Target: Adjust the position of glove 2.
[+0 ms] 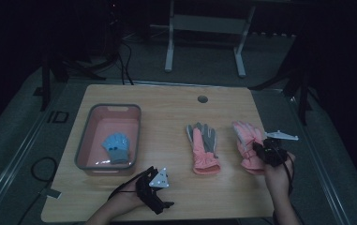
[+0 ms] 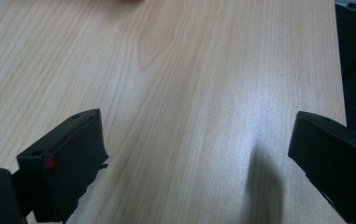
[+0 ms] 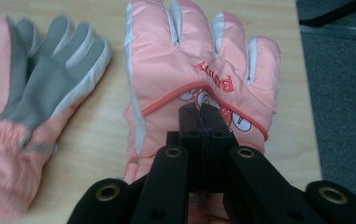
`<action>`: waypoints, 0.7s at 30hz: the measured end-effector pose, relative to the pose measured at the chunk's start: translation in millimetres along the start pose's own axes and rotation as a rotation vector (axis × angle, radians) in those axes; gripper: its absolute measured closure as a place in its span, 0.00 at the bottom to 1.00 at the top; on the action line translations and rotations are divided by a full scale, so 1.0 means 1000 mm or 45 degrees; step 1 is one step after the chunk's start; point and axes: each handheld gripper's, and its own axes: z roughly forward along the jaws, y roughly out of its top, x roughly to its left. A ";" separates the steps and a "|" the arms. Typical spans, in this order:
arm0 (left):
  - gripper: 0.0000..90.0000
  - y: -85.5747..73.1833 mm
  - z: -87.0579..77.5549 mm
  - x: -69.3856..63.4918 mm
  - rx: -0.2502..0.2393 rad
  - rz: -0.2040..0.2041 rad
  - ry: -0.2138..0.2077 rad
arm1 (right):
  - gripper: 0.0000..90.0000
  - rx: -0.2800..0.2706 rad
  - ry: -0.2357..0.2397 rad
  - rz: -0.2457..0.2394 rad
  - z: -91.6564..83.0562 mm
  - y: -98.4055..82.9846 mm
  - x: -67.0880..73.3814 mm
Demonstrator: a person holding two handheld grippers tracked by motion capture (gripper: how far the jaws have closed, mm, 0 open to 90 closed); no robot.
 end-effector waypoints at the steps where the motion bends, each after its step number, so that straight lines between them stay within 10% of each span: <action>1: 0.04 0.000 0.000 0.000 0.000 0.000 0.000 | 0.99 0.007 -0.007 -0.006 0.000 -0.003 0.002; 14: 0.04 -0.001 0.000 0.000 -0.001 -0.007 -0.006 | 0.98 0.114 -0.001 -0.056 0.034 -0.032 0.010; 21: 0.04 -0.001 0.000 -0.001 0.003 -0.004 -0.007 | 0.80 0.089 0.091 -0.186 0.024 -0.022 0.002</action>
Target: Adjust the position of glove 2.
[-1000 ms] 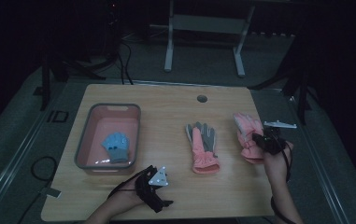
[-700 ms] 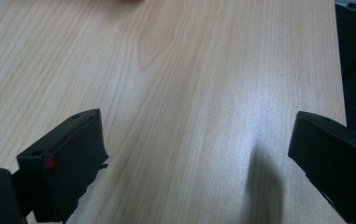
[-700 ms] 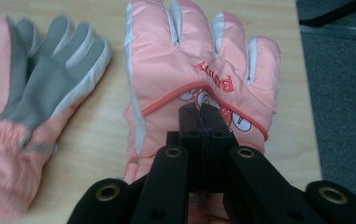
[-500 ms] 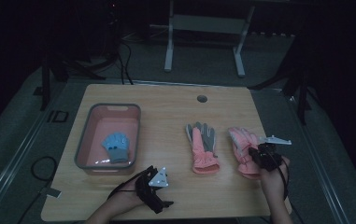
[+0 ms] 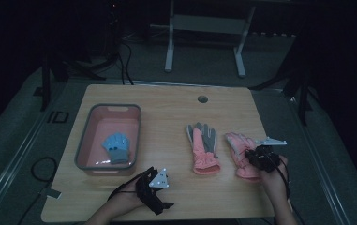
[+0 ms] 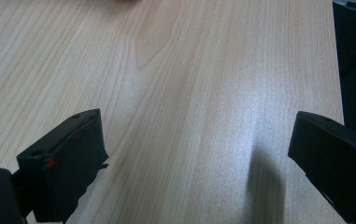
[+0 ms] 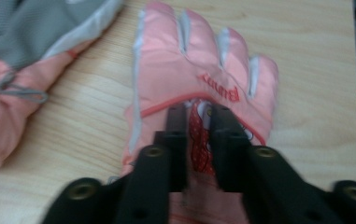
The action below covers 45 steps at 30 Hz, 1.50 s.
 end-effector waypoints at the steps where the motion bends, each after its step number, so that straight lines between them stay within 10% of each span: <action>1: 0.04 0.000 0.000 0.000 0.001 0.002 0.000 | 0.79 0.005 0.004 -0.011 0.000 0.001 -0.002; 9: 0.04 0.000 0.001 -0.001 0.007 0.007 -0.004 | 0.75 0.012 0.106 0.021 0.012 -0.007 -0.019; 16: 0.04 0.000 0.001 0.000 0.006 0.003 -0.001 | 0.91 0.052 0.139 0.055 0.019 -0.011 -0.017; 23: 0.04 0.000 0.001 -0.001 0.006 0.004 0.003 | 0.99 0.090 0.022 0.061 0.015 -0.008 -0.004; 30: 0.04 0.001 -0.001 0.000 -0.001 0.001 0.011 | 1.00 -0.058 -0.063 0.116 -0.025 0.020 0.008; 37: 0.04 0.001 -0.002 0.000 0.000 0.010 0.016 | 0.99 -0.152 -0.031 0.064 -0.056 0.060 0.034; 45: 0.04 0.002 -0.004 0.000 -0.011 0.014 0.021 | 0.99 -0.175 0.043 0.040 -0.053 0.087 0.085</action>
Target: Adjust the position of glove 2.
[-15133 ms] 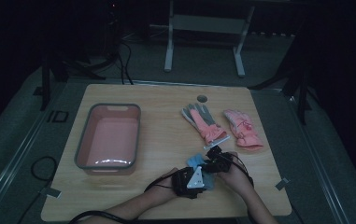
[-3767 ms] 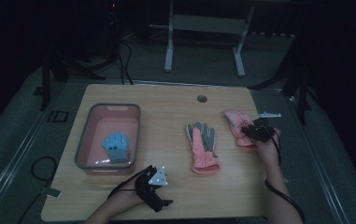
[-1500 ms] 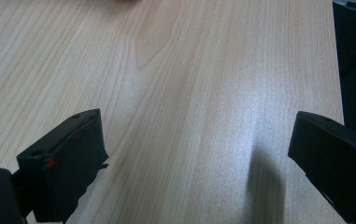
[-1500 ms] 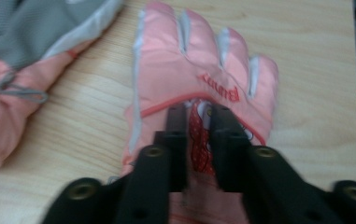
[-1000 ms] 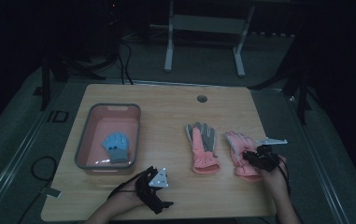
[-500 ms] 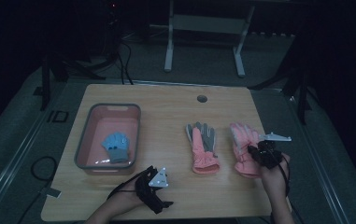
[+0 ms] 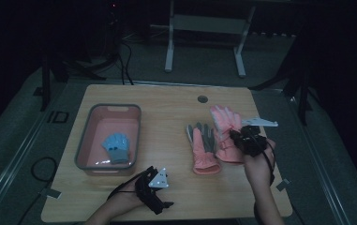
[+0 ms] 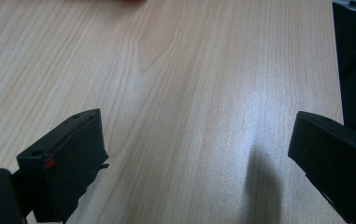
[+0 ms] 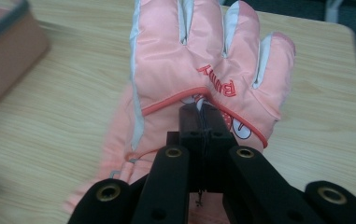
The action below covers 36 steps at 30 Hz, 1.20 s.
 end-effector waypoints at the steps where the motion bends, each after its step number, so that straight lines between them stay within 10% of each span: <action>1: 0.04 0.000 0.000 0.000 0.000 -0.001 0.001 | 0.99 0.002 0.004 0.003 0.002 0.001 0.004; 24: 0.04 0.001 0.000 -0.001 -0.009 0.011 -0.010 | 0.96 0.165 0.018 0.093 0.083 -0.029 0.048; 36: 0.04 0.000 0.001 0.000 -0.008 0.007 -0.009 | 0.75 0.128 0.065 0.020 0.074 -0.024 0.043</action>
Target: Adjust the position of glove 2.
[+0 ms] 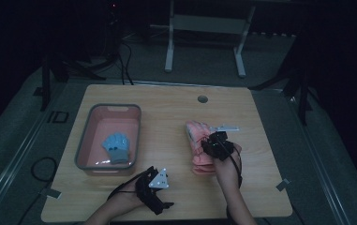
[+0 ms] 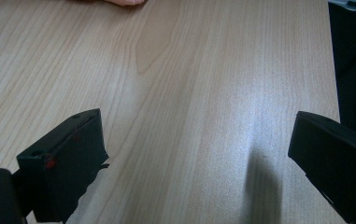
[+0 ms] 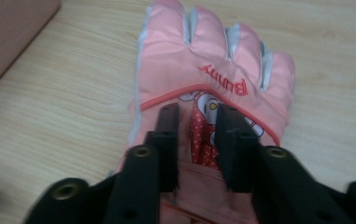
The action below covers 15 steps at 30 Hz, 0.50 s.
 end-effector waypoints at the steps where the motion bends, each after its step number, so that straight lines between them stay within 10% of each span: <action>1: 0.04 0.000 0.000 0.000 -0.004 0.002 0.000 | 0.71 -0.008 0.007 -0.013 -0.002 0.001 -0.001; 11: 0.06 0.009 -0.003 -0.002 0.023 -0.055 0.023 | 0.21 -0.046 0.163 -0.108 -0.020 0.003 -0.032; 15: 0.06 0.020 -0.012 -0.004 -0.006 -0.093 0.044 | 0.16 -0.120 0.217 -0.138 -0.033 0.001 -0.041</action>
